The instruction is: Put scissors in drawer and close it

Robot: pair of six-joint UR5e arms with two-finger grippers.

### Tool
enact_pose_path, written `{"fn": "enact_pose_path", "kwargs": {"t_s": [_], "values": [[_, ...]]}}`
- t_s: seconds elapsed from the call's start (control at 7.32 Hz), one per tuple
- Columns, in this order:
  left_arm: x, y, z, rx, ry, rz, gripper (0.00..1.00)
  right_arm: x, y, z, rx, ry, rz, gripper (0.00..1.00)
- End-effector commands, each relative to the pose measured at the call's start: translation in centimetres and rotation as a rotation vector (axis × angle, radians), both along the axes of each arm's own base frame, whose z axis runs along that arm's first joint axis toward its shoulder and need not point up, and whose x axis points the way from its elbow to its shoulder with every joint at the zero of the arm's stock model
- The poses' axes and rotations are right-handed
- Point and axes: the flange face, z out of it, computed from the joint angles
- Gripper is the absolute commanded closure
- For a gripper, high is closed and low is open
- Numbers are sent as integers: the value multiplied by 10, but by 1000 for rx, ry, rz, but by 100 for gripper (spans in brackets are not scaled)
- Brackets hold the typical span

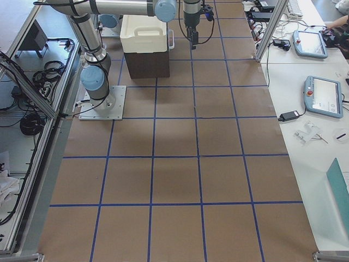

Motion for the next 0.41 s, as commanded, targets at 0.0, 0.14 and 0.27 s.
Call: {"fn": "enact_pose_path", "kwargs": {"t_s": [0.0,0.14,0.27], "values": [[2,-1,-1,0,-3,-3,0,-1,0,-2,8,1,-2,0],[1,-3,-3,3,-1,-3,0,-1,0,-2,8,1,-2,0],[2,-2,-2,0,-1,-2,0,-1,-1,-3,10,1,-2,0]]}}
